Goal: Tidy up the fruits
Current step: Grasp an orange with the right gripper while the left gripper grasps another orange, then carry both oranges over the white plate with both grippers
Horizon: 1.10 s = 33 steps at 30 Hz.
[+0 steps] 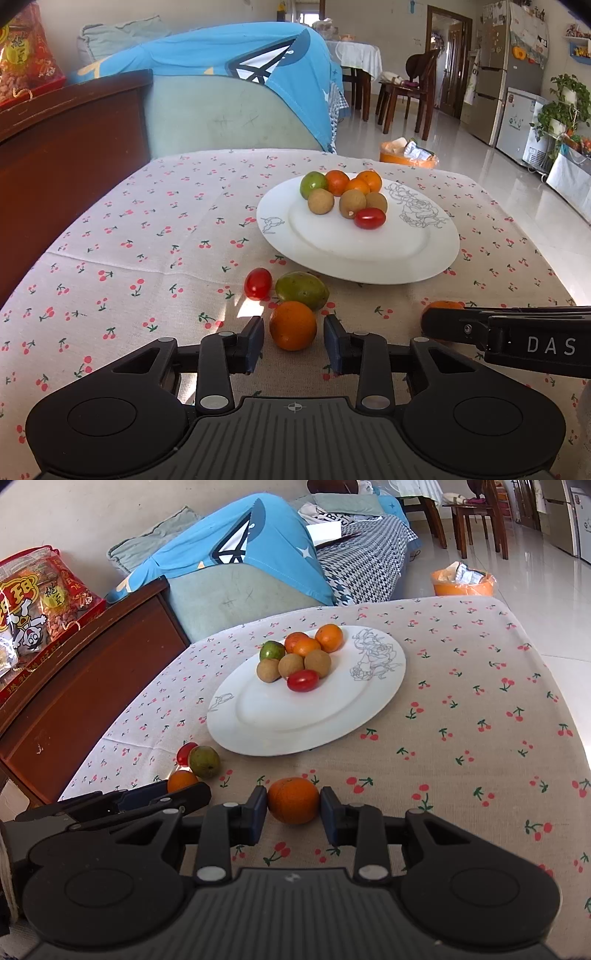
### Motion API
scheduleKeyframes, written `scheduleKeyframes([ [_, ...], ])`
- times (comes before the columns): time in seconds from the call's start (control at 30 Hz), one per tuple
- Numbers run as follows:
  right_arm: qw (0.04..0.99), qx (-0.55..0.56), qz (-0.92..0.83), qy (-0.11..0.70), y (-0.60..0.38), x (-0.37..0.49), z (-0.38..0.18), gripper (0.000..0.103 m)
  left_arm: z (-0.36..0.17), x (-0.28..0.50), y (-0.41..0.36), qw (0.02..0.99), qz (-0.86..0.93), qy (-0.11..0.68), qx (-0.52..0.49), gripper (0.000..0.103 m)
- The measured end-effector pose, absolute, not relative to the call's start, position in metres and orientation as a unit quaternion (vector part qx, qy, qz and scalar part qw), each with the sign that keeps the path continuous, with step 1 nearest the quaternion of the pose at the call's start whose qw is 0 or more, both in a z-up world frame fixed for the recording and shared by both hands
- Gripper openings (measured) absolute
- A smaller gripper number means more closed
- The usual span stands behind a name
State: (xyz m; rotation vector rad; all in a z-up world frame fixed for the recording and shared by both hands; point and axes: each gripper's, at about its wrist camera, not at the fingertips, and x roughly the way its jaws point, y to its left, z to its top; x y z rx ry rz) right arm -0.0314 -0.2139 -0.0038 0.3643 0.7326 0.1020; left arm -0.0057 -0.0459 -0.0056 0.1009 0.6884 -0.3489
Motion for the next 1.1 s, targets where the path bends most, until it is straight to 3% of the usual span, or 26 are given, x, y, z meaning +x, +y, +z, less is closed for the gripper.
scheduleKeyframes([
  [0.1,0.916,0.176,0.051,0.357,-0.214,-0.032,-0.004,0.032,-0.006,-0.007,-0.048,0.925,-0.17,0.334,0.055,0.025],
  [1.1,0.92,0.196,0.08,0.33,-0.215,-0.069,0.019,0.032,0.037,-0.053,-0.037,0.934,-0.194,0.299,0.017,0.025],
])
